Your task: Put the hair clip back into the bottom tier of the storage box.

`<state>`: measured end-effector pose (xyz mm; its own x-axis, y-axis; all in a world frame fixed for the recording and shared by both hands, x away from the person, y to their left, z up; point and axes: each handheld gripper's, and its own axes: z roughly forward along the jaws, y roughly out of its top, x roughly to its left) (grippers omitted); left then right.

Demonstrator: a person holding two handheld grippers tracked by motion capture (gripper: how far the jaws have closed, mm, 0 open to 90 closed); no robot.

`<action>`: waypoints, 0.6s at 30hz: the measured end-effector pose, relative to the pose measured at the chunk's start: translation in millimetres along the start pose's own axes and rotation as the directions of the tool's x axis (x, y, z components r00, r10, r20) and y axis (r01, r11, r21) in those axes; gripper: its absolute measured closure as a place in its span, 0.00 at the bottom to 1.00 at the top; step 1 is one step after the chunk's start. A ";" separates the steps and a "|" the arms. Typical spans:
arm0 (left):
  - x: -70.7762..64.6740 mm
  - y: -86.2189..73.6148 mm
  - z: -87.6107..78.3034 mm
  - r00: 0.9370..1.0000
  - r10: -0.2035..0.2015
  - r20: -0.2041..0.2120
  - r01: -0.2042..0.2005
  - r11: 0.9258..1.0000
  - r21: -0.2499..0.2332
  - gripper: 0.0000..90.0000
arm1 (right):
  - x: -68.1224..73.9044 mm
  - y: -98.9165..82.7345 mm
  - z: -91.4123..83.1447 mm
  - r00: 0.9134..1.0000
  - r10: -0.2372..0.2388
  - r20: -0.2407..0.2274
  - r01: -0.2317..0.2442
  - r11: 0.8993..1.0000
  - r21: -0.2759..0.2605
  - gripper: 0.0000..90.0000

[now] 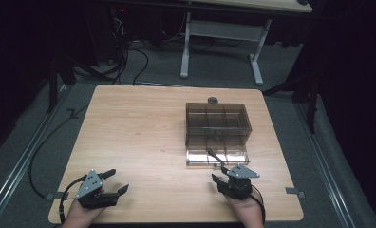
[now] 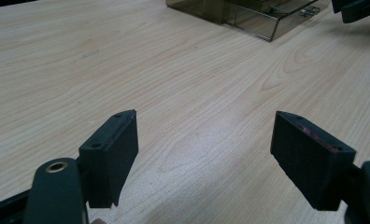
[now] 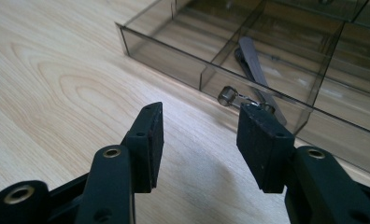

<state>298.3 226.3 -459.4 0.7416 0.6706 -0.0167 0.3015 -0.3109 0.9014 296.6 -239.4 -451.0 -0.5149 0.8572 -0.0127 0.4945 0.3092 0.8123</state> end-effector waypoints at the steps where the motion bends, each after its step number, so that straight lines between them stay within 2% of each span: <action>1: -0.1 0.0 0.0 1.000 0.001 -0.001 -0.001 1.000 0.000 0.26 | 1.3 -5.6 -2.3 1.000 0.003 0.002 -0.003 0.999 -0.045 0.57; 4: -0.3 0.3 0.7 1.000 0.003 -0.003 -0.003 1.000 0.006 0.26 | 1.6 -10.7 -10.9 1.000 0.017 0.009 -0.016 0.992 -0.127 0.56; 6: -0.4 0.3 0.9 1.000 0.006 -0.003 -0.006 1.000 0.007 0.27 | 1.5 -12.1 -13.1 1.000 0.021 0.003 -0.020 0.989 -0.146 0.55; 11: -1.3 0.4 1.1 1.000 0.013 0.005 -0.014 1.000 0.013 0.27 | 1.0 -9.7 -9.1 1.000 0.027 0.004 -0.026 0.994 -0.102 0.54; 18: -0.8 0.7 1.7 1.000 0.015 0.016 -0.016 1.000 0.015 0.27 | -0.9 -9.3 -8.5 0.999 0.043 -0.007 -0.044 0.995 -0.092 0.54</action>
<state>298.9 224.4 -459.5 0.7558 0.6547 -0.0098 0.2990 -0.3317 0.8947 286.6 -246.6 -453.7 -0.4975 0.8670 0.0263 0.4499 0.2320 0.8624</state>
